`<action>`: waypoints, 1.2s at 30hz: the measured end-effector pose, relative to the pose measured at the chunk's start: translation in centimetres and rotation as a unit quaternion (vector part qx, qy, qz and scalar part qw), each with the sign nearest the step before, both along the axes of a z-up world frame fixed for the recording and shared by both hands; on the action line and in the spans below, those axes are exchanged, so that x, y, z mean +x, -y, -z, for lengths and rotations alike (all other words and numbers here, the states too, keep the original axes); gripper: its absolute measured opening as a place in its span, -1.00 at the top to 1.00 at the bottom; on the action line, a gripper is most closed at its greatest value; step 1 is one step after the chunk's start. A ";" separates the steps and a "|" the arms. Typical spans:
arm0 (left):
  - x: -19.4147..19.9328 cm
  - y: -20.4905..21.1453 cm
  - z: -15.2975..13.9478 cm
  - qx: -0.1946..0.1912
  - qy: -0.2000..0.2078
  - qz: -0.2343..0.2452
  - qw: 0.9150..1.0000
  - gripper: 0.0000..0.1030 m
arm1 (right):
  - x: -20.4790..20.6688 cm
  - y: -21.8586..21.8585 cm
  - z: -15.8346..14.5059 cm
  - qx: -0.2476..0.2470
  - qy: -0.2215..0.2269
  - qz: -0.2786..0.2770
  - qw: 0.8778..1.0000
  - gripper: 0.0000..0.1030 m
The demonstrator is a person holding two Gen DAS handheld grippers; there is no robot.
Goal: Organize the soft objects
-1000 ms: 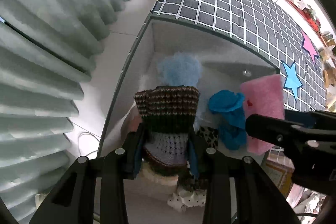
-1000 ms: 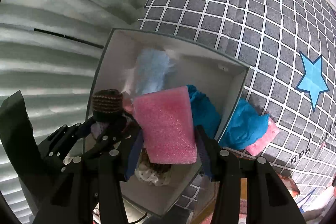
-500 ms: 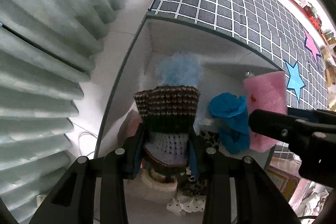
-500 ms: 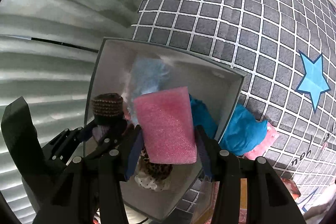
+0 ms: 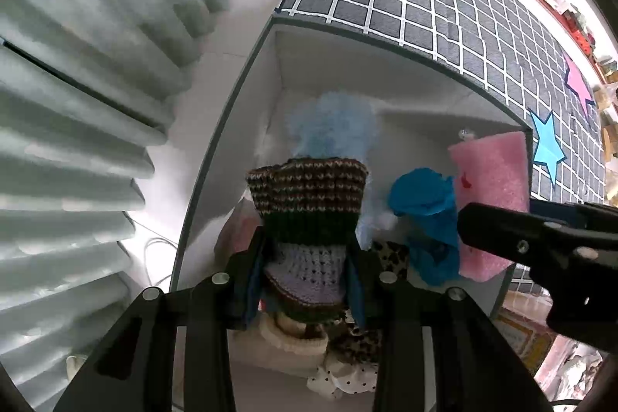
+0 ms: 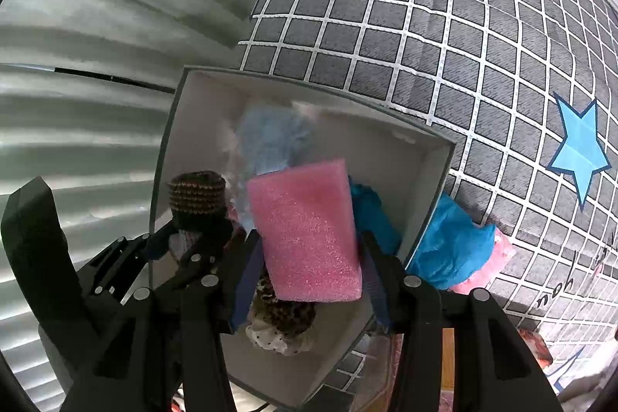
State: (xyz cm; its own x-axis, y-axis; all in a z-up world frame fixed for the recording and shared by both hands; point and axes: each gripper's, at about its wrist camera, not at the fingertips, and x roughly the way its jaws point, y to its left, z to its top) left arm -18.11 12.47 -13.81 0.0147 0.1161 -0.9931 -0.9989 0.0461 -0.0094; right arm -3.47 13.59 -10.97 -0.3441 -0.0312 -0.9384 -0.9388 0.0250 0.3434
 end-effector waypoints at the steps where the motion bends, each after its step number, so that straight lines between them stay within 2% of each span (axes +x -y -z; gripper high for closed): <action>1: 0.0 0.0 0.1 -0.001 0.000 0.000 1.000 0.24 | 0.0 0.0 0.1 -0.001 0.000 0.000 1.000 0.01; 6: 0.1 0.1 0.3 -0.006 0.001 0.002 1.000 0.23 | 0.3 0.2 0.4 -0.005 -0.001 0.002 1.000 0.01; 9: 0.3 0.1 0.4 -0.008 0.008 0.005 1.000 0.13 | 0.3 0.3 0.5 -0.008 -0.003 0.005 1.000 0.01; 11: 0.3 0.2 0.3 -0.006 0.010 0.006 1.000 -0.07 | 0.4 0.4 0.5 -0.010 -0.008 0.004 1.000 0.01; 13: 0.4 0.3 0.1 -0.004 0.011 0.005 1.000 -0.47 | 0.4 0.4 0.5 -0.012 -0.012 0.007 1.000 0.00; 14: 0.4 0.4 -0.1 -0.003 0.010 0.005 1.000 -0.56 | 0.4 0.5 0.5 -0.014 -0.014 0.009 1.000 -0.03; 15: 0.5 0.4 -0.2 0.002 0.010 0.005 1.000 -0.61 | 0.6 0.5 0.5 -0.015 -0.016 0.012 1.000 -0.10; 16: 0.4 0.5 -0.4 0.006 0.012 0.004 1.000 -0.64 | 0.7 0.6 0.4 -0.016 -0.016 0.015 1.000 -0.39; 17: 0.2 0.6 -0.5 0.007 0.020 0.000 1.000 -0.69 | 0.9 0.6 0.3 -0.014 -0.014 0.019 1.000 -0.57; 19: 0.0 0.7 -0.6 0.002 0.037 -0.010 0.999 -0.99 | 1.2 0.7 -0.1 -0.012 -0.018 0.024 0.999 -0.57; 22: -0.2 0.7 -0.8 0.003 0.044 -0.017 0.999 -0.99 | 1.8 0.8 -0.7 -0.012 -0.014 0.025 1.000 -0.57; 25: -0.1 0.7 -1.4 0.008 0.046 -0.016 0.999 -0.99 | 3.5 1.1 -1.8 -0.010 -0.018 0.038 0.999 -0.84; 30: 0.2 0.7 -2.4 0.013 0.052 -0.006 0.999 -0.99 | 8.2 1.2 -3.4 -0.006 -0.015 0.074 0.997 -0.84; 34: 1.4 0.5 -2.7 0.010 0.053 0.005 0.999 -0.99 | 12.5 1.4 -2.6 -0.024 0.010 0.111 0.993 -0.84; 36: 2.2 0.4 -3.0 0.009 0.054 0.013 0.998 -0.99 | 14.2 1.7 -1.1 -0.048 0.014 0.133 0.990 -0.84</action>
